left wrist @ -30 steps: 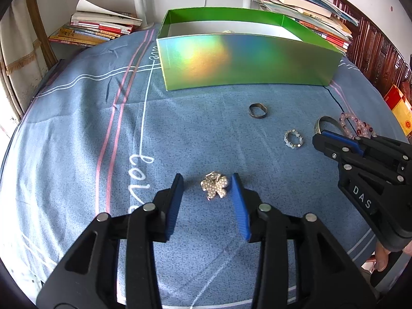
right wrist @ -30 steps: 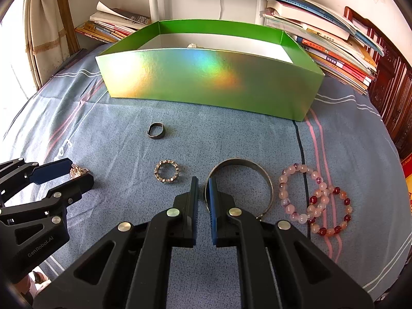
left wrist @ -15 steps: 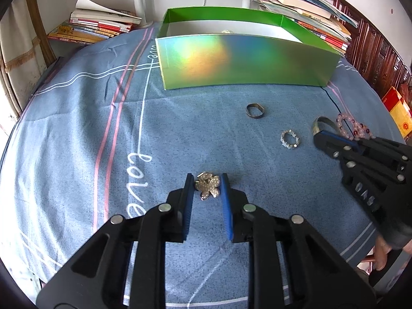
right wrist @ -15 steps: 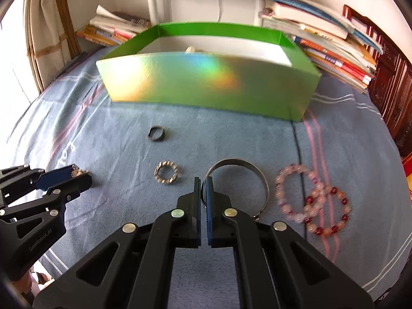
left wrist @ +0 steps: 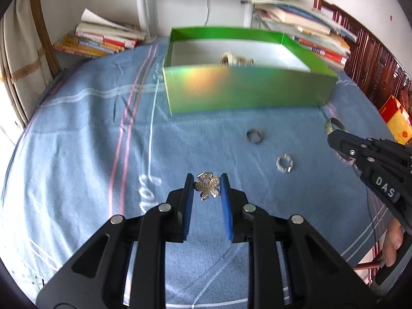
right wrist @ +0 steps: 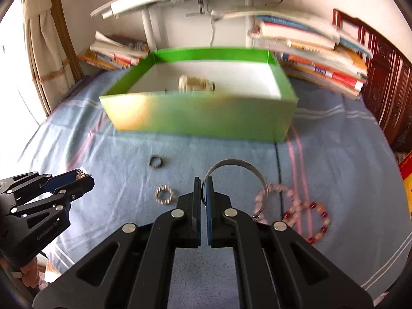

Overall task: Organize jewelry
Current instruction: 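Carry the flower charm and bangle over the green box and open both grippers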

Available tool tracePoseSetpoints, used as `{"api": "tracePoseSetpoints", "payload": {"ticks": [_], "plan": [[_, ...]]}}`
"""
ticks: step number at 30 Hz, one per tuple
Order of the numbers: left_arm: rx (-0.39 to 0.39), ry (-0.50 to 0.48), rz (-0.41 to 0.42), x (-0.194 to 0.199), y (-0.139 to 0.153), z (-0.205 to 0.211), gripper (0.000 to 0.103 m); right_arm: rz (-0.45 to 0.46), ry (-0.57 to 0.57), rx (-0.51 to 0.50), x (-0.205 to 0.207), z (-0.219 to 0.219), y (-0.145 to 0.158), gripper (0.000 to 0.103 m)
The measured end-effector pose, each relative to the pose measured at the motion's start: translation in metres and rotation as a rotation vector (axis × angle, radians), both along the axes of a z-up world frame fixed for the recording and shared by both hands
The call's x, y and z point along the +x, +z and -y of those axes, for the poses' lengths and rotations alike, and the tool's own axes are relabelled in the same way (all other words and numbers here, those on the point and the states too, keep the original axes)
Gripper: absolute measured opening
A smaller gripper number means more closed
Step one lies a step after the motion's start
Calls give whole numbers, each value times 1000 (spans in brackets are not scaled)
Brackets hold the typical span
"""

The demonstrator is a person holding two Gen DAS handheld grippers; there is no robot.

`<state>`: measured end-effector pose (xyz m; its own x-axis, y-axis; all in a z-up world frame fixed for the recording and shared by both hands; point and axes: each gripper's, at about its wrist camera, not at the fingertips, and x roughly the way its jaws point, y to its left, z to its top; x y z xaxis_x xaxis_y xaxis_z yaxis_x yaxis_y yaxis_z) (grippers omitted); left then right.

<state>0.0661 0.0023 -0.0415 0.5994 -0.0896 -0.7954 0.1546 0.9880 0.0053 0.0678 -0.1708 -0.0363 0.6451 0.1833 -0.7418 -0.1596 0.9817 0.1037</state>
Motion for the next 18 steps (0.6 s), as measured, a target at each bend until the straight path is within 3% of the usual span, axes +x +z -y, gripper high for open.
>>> {"api": "tracePoseSetpoints", "payload": {"ticks": [8,10,13,18], "plan": [[-55,0,117,52,59,-7,21,182,7,-18,26,6,67,4],[-66,-5,124,69,68,-5,21,185,8,-13,44,7,74,4],[-36,16,133,108,72,1,21,160,8,-32,75,3,70,4],[-12,77,72,160,48,4,21,36,5,-63,128,-7,31,5]]}}
